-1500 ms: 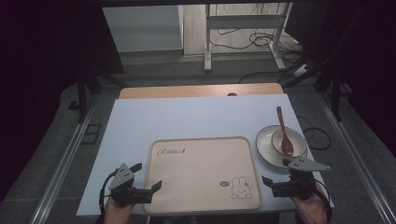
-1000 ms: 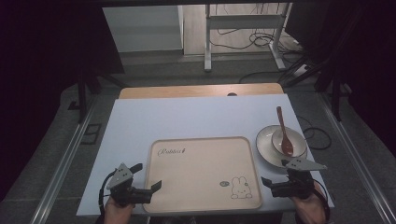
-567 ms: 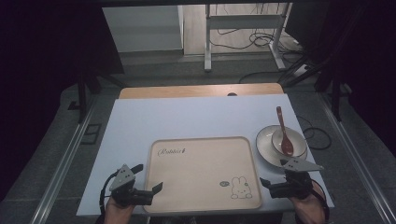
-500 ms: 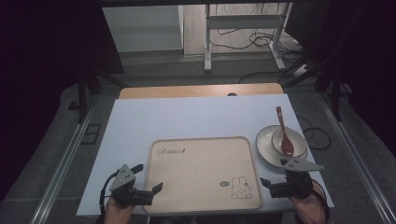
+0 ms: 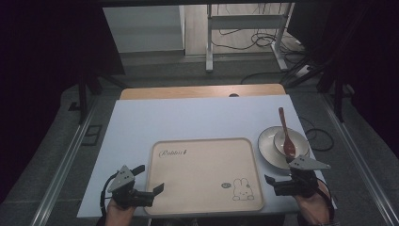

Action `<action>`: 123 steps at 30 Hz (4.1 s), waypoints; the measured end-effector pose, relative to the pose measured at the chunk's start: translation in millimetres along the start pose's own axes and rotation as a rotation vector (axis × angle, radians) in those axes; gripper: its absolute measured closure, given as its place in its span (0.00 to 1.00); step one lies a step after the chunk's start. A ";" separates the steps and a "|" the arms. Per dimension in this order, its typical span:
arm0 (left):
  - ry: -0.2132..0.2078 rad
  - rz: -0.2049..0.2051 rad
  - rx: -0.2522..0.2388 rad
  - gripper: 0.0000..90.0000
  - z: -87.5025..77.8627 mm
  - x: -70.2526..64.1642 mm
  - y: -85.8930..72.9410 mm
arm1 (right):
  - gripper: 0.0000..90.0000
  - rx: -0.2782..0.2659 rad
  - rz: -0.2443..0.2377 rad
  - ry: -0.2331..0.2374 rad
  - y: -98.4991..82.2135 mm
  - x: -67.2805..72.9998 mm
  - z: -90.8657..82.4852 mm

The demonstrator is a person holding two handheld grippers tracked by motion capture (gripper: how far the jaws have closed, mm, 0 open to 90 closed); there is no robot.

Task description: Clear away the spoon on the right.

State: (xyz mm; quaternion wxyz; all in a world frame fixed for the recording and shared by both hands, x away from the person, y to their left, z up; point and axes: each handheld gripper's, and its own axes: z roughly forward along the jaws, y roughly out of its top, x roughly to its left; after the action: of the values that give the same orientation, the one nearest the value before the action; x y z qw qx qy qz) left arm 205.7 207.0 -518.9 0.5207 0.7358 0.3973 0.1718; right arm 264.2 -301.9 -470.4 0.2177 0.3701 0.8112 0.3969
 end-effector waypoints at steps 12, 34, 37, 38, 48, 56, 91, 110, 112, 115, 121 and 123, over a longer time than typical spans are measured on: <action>0.006 0.005 0.014 0.00 1.4 -0.2 -0.1 | 0.00 -0.006 0.014 -0.017 4.5 -9.6 -0.9; 0.020 0.018 0.017 0.00 2.1 -0.1 -0.2 | 0.00 -0.012 0.042 0.002 22.4 -28.7 2.3; 0.023 0.020 0.017 0.00 2.2 0.0 -0.3 | 0.00 -0.005 0.049 0.003 24.9 -32.3 3.2; 0.023 0.020 0.017 0.00 2.2 0.0 -0.3 | 0.00 -0.005 0.049 0.003 24.9 -32.3 3.2; 0.027 0.023 0.022 0.00 2.5 -0.2 -0.3 | 0.00 -0.008 0.063 -0.018 33.4 -42.1 5.3; 0.028 0.024 0.026 0.00 2.8 -0.1 -0.5 | 0.00 0.006 0.066 -0.037 40.9 -53.7 10.0; 0.029 0.023 0.053 0.00 5.1 0.5 -1.4 | 0.00 0.067 0.125 -0.072 70.1 -102.4 49.9; 0.023 0.019 0.063 0.00 6.2 0.9 -1.9 | 0.00 0.149 0.160 -0.164 77.6 -122.8 71.4; 0.023 0.019 0.063 0.00 6.3 1.0 -2.0 | 0.00 0.161 0.170 -0.159 77.9 -124.9 73.1; 0.023 0.018 0.064 0.00 6.3 1.3 -2.0 | 0.16 0.186 0.206 -0.179 80.2 -131.6 75.4; 0.022 0.018 0.067 0.00 6.6 1.2 -2.1 | 0.40 0.214 0.217 -0.177 84.5 -134.1 78.2; 0.021 0.018 0.067 0.00 6.6 1.2 -2.1 | 0.49 0.238 0.213 -0.175 85.8 -133.9 80.5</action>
State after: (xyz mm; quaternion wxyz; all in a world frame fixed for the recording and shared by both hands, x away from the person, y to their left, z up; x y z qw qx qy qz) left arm 210.0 204.1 -523.6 0.4898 0.7546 0.4019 0.1709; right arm 437.5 -331.3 -440.9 0.1989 0.5104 0.7865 0.2852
